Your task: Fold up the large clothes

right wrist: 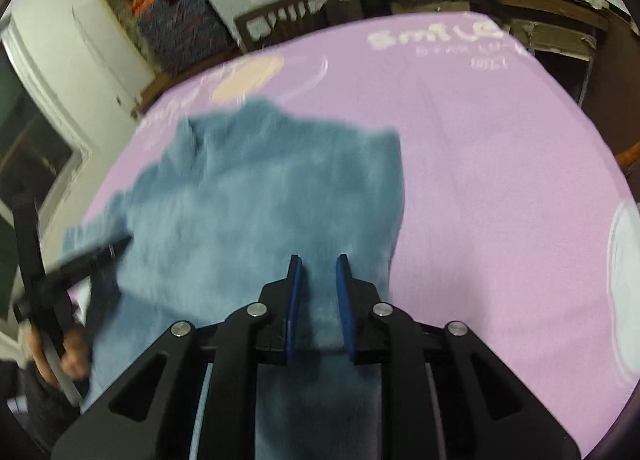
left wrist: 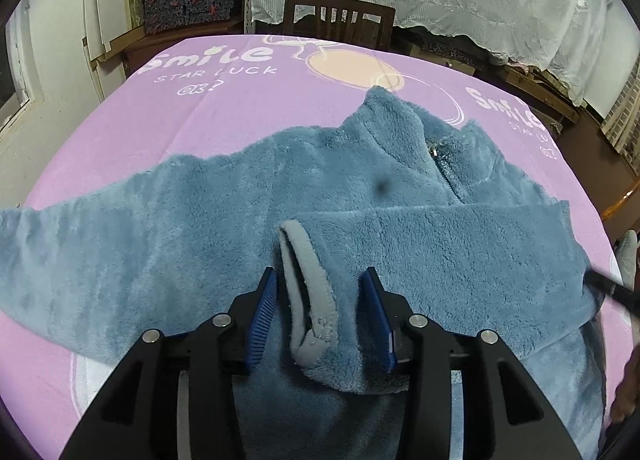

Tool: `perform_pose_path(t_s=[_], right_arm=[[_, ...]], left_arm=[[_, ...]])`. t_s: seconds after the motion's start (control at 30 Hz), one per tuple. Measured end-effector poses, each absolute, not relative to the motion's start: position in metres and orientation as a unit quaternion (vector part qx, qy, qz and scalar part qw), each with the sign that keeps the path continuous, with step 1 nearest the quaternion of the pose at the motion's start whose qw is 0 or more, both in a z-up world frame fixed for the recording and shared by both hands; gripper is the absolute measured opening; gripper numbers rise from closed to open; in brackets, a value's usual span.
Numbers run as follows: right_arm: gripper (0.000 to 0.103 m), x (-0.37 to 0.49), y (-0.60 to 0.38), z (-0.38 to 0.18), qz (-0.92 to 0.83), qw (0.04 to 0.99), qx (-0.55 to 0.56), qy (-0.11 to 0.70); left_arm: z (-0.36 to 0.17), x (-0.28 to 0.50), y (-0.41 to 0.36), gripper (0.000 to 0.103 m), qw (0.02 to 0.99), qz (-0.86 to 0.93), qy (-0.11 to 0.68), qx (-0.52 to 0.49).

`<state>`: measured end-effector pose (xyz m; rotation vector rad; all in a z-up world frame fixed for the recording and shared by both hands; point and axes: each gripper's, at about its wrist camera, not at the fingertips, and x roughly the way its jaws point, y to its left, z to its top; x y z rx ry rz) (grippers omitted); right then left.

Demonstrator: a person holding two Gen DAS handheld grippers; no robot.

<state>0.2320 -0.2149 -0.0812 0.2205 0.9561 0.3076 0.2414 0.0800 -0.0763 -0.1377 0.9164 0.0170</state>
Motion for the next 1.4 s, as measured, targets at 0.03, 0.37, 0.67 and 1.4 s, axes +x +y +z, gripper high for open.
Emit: perform_pose_path(t_s=[0.03,0.37,0.67,1.4], right_arm=[[0.014,0.228,-0.216,-0.082,0.148,0.872,0.104,0.456],[0.015,0.222,-0.233,-0.082,0.157,0.857,0.156,0.465],[0.047,0.175,-0.216,-0.037,0.183,0.879,0.148,0.415],[0.050,0.175,-0.206,-0.053,0.190,0.878,0.212,0.384]], left_arm=[[-0.076,0.241,0.080,0.045,0.894,0.008,0.442,-0.068],[-0.076,0.240,0.084,0.046,0.893,0.008,0.443,-0.079],[-0.041,0.159,0.190,0.077,0.898,0.096,0.405,-0.145],[-0.059,0.158,0.340,0.018,0.853,0.198,0.404,-0.266]])
